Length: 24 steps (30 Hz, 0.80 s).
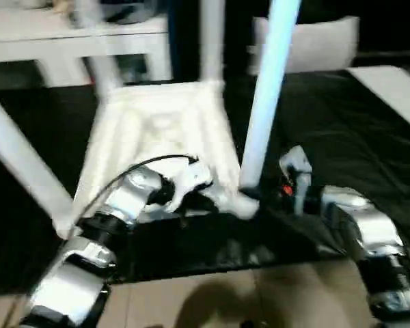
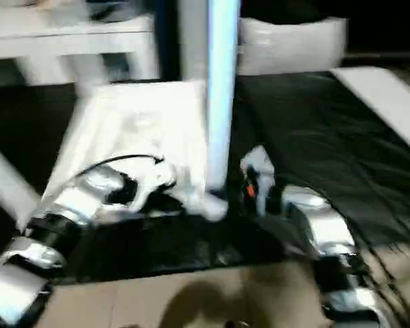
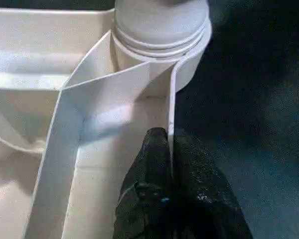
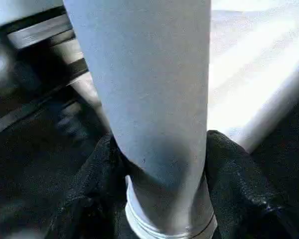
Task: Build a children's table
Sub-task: Rotate leg to tighten
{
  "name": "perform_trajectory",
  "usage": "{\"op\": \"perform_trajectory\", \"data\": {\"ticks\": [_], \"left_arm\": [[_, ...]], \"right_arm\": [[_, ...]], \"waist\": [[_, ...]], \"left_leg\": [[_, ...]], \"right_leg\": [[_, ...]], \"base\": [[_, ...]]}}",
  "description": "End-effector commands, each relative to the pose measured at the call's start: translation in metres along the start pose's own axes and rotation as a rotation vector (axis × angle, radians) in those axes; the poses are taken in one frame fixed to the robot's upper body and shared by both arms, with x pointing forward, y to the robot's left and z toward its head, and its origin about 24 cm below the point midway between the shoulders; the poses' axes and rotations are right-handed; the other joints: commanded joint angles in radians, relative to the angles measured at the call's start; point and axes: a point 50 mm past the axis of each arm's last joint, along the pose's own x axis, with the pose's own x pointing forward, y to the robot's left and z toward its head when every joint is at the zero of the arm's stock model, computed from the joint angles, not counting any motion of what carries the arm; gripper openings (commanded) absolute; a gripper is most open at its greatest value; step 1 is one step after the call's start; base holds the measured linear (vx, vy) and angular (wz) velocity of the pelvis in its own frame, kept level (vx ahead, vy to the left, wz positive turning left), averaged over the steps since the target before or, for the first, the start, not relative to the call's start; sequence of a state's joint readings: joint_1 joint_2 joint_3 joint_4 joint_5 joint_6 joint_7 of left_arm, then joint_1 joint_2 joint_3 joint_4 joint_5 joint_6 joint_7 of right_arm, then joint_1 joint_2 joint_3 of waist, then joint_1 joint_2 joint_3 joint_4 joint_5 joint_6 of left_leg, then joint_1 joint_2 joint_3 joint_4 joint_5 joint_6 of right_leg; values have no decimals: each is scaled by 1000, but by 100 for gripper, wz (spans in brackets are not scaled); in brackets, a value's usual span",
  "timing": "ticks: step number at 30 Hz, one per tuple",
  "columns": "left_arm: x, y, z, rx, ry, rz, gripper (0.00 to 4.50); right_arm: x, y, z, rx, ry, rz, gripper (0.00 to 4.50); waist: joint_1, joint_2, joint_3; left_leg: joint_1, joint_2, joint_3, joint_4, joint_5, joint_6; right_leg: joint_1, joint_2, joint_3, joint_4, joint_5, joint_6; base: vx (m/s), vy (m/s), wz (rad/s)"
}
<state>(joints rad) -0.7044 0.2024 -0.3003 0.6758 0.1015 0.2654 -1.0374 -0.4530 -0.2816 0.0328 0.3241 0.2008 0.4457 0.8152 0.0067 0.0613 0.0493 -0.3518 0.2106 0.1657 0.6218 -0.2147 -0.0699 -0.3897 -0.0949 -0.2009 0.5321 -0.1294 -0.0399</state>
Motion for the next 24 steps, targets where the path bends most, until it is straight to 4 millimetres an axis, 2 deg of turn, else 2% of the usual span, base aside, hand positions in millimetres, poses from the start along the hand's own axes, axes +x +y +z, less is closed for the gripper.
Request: {"op": "perform_trajectory", "data": {"ticks": [1,2,3,4,5,6,7,8,10,11,12,13,16,19,21,23,24], "left_arm": [[16,-9,34,18,-134,-9,0],[20,-10,37,6,-145,22,0],[27,-10,42,-11,-161,79,0],[30,-11,44,-12,-168,99,0],[33,-12,46,-13,-173,112,0],[35,-13,49,-15,-184,121,0],[36,-13,50,-17,-187,125,0],[37,-14,52,-17,-192,129,0],[38,-15,53,-14,-189,134,0],[37,-15,52,-2,-183,138,0],[36,-14,51,4,-177,144,0],[35,-13,50,13,-169,145,0],[27,-9,42,35,-153,125,0],[23,-8,38,54,-146,103,0],[19,-7,32,74,-135,75,0],[10,-6,22,103,-106,15,0],[10,-6,22,103,-106,15,0]], "right_arm": [[23,12,-12,83,65,-45,195],[29,12,-11,89,62,-84,195],[36,12,-10,107,49,-141,195],[40,11,-8,118,33,-172,195],[42,10,-7,128,17,-200,195],[44,10,-6,131,9,-199,195],[44,10,-6,132,7,-198,230],[45,11,-6,134,1,-192,230],[45,13,-6,132,-9,-186,265],[44,14,-5,118,-18,-179,272],[43,14,-4,106,-25,-178,272],[40,14,-4,98,-32,-173,285],[26,5,-5,34,-66,-175,311],[16,1,-4,1,-82,-144,344],[6,-2,-2,-39,-93,-89,356],[-11,-1,0,-124,-74,38,376],[-11,-1,0,-124,-74,38,387]], "waist": [[-11,-1,-62],[-36,-4,-62],[-49,-7,-62],[-54,-9,-62],[-68,-14,-61],[-76,-11,-61],[-83,-10,-64],[-85,-10,-64],[-82,-11,-68],[-80,-12,-70],[-73,-9,-73],[-70,-11,-73],[-55,-13,-77],[-37,-14,-78],[-19,-14,-83],[-1,-11,-86],[9,-13,-86]], "left_leg": [[1,32,-32,-80,-348,34],[8,37,-35,-81,-384,36],[9,28,-31,-77,-393,37],[14,20,-28,-71,-384,35],[12,0,-21,-60,-352,40],[7,-1,-23,-60,-338,50],[5,3,-25,-62,-330,59],[3,4,-26,-63,-324,63],[-4,6,-28,-66,-294,71],[-8,7,-28,-68,-269,78],[-6,9,-28,-70,-239,82],[-10,11,-28,-71,-224,86],[-18,15,-28,-73,-168,104],[-17,17,-25,-73,-139,121],[-21,16,-23,-70,-106,133],[-21,18,-23,-68,-79,146],[-21,25,-22,-68,-67,157]], "right_leg": [[67,-60,16,-99,-564,62],[68,-68,18,-98,-546,54],[62,-69,20,-101,-549,47],[57,-71,18,-106,-561,43],[54,-70,8,-117,-592,44],[58,-71,4,-119,-600,51],[60,-70,6,-118,-582,51],[61,-70,8,-115,-569,47],[64,-72,17,-105,-529,29],[66,-74,22,-100,-504,10],[65,-75,30,-93,-467,-13],[66,-75,34,-88,-447,-23],[73,-76,42,-73,-386,-47],[71,-75,51,-64,-347,-72],[74,-73,57,-53,-312,-81],[73,-73,61,-46,-278,-89],[69,-72,65,-38,-254,-97]], "base": [[0,0,0],[0,0,0],[0,0,0],[0,0,0],[0,0,0],[0,0,0],[0,0,0],[0,0,0],[0,0,0],[0,0,0],[0,0,0],[0,0,0],[0,0,0],[0,0,0],[0,0,0],[0,0,0],[0,0,0]]}}
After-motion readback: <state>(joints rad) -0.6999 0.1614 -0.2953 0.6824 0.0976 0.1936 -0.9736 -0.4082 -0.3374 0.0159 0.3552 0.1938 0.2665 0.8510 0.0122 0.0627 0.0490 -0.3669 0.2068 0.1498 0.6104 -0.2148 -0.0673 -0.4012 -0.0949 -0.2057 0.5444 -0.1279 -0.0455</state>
